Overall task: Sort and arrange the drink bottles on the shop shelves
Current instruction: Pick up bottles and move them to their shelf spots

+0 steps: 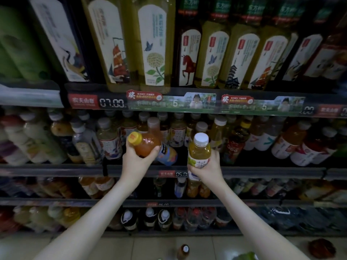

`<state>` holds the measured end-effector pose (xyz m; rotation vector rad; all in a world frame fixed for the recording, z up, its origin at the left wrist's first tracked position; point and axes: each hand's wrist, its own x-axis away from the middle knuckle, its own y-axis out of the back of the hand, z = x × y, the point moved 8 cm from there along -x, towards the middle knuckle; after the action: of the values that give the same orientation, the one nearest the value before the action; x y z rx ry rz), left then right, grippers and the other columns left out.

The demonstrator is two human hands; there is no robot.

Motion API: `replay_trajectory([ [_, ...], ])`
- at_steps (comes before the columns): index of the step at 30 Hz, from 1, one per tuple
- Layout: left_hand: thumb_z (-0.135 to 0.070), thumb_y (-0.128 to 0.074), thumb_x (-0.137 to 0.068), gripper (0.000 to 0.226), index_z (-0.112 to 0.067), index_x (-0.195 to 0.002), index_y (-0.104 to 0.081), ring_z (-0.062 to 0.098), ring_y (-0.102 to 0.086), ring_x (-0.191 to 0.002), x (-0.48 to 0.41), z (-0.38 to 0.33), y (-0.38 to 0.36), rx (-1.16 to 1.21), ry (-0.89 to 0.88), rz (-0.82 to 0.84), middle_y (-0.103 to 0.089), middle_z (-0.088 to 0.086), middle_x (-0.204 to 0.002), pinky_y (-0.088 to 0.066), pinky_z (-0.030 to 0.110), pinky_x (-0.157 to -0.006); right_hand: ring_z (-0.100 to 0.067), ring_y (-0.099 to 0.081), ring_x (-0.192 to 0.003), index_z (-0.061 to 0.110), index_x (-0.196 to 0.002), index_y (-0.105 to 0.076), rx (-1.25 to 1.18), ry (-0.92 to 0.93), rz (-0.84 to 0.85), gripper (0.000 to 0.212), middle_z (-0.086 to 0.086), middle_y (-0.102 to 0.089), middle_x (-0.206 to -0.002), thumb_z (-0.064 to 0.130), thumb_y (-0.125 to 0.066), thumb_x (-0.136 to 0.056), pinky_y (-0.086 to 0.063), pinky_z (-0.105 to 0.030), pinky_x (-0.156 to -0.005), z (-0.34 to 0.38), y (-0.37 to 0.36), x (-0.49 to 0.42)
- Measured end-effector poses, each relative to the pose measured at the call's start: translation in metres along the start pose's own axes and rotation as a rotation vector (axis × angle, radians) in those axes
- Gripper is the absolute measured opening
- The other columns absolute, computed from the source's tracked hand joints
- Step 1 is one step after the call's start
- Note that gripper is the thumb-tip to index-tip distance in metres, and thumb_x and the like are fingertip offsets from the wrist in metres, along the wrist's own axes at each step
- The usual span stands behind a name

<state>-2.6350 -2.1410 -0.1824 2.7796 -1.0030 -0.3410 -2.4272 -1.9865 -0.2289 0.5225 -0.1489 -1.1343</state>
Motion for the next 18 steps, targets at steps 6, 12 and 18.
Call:
replay_trajectory([
  [6, -0.035, -0.08, -0.075, 0.07, -0.028, -0.133, -0.041, 0.013, -0.058, -0.105, -0.003, 0.002, 0.027, 0.012, 0.01, -0.024, -0.057, -0.009, -0.115, -0.048, 0.03, -0.091, -0.009, -0.054, -0.101, 0.019, -0.11, -0.051, -0.069, -0.004, -0.013, 0.058, 0.0, -0.049, -0.11, 0.014, -0.088, -0.065, -0.044, -0.018, -0.086, 0.012, -0.028, -0.014],
  [12, -0.039, -0.078, -0.077, 0.069, -0.039, -0.131, -0.036, 0.0, -0.053, -0.095, -0.006, -0.008, -0.001, -0.063, -0.008, 0.101, -0.052, -0.021, -0.109, -0.042, 0.018, -0.084, -0.018, -0.049, -0.115, 0.02, -0.117, -0.05, -0.056, -0.014, -0.021, 0.07, -0.004, -0.043, -0.121, 0.028, -0.089, -0.059, -0.044, -0.036, -0.098, 0.004, -0.025, -0.014],
  [18, -0.044, -0.076, -0.078, 0.069, -0.031, -0.135, -0.039, 0.009, -0.049, -0.104, -0.017, -0.025, -0.059, -0.206, -0.078, 0.2, -0.052, -0.009, -0.115, -0.04, 0.021, -0.085, -0.003, -0.051, -0.102, 0.024, -0.105, -0.052, -0.07, -0.036, -0.11, 0.056, 0.001, -0.041, -0.111, 0.016, -0.088, -0.063, -0.043, -0.019, -0.089, -0.01, 0.019, -0.003],
])
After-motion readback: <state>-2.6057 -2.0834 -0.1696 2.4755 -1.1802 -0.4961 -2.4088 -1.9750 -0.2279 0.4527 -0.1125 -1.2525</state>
